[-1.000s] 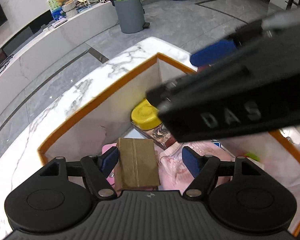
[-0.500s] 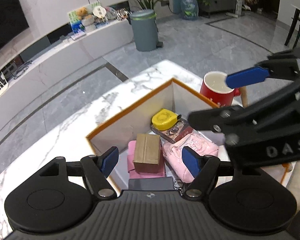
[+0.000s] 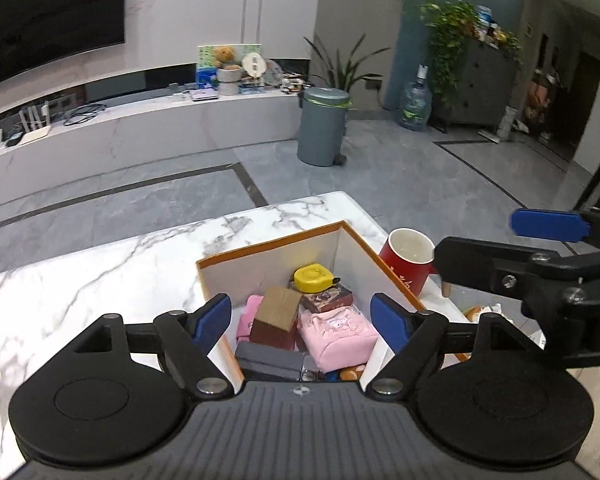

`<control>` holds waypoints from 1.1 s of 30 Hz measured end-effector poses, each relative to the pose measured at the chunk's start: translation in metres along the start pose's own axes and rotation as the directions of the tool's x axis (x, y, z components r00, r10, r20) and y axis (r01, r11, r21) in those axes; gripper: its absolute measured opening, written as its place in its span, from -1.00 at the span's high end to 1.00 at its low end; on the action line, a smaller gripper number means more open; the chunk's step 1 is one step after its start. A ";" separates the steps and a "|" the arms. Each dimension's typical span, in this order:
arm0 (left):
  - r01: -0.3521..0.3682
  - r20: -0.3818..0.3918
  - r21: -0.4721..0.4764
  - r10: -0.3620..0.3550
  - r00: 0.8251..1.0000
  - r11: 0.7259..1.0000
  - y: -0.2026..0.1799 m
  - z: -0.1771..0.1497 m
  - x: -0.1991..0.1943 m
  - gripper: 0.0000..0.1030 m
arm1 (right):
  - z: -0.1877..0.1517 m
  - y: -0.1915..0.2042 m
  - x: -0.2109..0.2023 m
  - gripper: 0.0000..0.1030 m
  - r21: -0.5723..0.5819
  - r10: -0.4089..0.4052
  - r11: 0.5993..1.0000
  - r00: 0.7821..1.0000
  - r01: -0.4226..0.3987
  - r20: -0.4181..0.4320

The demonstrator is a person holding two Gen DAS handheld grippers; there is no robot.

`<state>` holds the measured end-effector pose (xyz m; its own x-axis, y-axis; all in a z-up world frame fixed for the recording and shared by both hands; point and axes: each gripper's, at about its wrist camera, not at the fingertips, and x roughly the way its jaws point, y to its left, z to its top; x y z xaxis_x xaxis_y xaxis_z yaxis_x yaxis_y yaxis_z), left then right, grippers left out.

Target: Organize objects

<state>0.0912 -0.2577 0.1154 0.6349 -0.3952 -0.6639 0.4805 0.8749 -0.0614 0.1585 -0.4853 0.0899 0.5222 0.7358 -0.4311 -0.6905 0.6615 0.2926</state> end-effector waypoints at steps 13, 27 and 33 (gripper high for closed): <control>-0.052 -0.073 -0.097 0.045 0.996 0.994 -0.003 -0.060 0.019 -0.81 | -0.066 -0.003 0.002 -0.97 0.082 -0.078 0.994 0.997 0.076 0.010; -0.184 -0.084 -0.128 0.174 0.981 0.974 0.007 -0.095 0.028 -0.81 | -0.117 -0.005 0.027 -0.97 0.090 -0.177 0.980 0.984 0.176 0.003; -0.236 -0.093 -0.085 0.228 0.969 0.968 0.002 -0.099 0.034 -0.80 | -0.129 -0.003 0.046 -0.97 0.053 -0.202 0.978 0.979 0.203 -0.018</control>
<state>0.0539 -0.2415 0.0195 0.6686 -0.1579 -0.7266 0.2642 0.9639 0.0336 0.1200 -0.4720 -0.0412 0.6416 0.5843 -0.4970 -0.5427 0.8036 0.2441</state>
